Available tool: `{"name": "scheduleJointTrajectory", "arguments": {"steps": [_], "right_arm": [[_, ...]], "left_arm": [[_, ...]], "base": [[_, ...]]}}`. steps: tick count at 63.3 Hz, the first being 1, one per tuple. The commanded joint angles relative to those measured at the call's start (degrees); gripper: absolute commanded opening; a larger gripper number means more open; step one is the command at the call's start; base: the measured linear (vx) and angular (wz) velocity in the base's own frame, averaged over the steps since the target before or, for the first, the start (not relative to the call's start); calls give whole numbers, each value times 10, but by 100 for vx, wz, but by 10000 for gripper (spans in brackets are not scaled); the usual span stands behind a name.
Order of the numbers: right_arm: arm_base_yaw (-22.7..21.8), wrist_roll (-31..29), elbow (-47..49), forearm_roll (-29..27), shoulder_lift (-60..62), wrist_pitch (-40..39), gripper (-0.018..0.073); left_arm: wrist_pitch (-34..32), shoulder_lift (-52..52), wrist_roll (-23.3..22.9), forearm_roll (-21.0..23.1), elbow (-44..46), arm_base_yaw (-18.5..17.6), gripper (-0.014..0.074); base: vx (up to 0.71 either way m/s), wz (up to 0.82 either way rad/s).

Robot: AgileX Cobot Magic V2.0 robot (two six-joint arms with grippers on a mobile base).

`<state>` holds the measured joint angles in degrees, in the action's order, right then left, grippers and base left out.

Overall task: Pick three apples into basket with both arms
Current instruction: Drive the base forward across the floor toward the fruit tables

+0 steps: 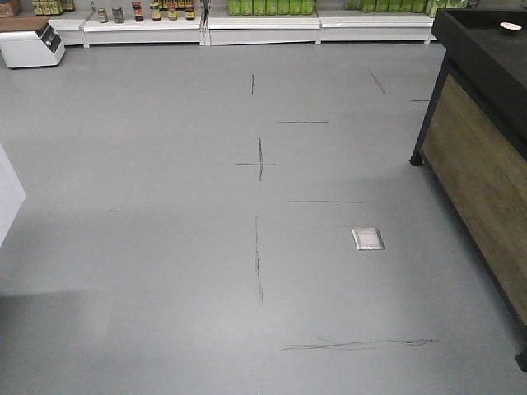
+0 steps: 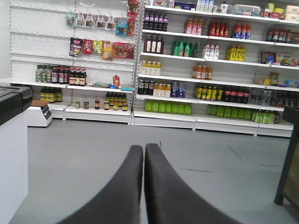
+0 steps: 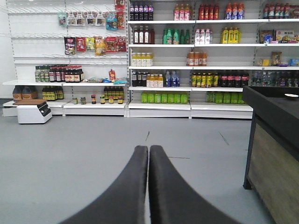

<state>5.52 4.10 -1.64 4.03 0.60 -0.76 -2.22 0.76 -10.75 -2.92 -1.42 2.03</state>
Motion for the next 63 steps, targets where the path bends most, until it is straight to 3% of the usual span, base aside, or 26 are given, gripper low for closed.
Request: {"name": "scheduleJointTrajectory", "arguments": {"steps": [1,63], "right_arm": [[-2,-3,-8,5,6,-42,-9],[-2,-3,-8,5,6,-42,-9]], "left_arm": [[-42,8,-3,5,-13,-1,-6],[-42,8,-3,5,-13,-1,-6]], "base": [[3,0],[11,2]]}}
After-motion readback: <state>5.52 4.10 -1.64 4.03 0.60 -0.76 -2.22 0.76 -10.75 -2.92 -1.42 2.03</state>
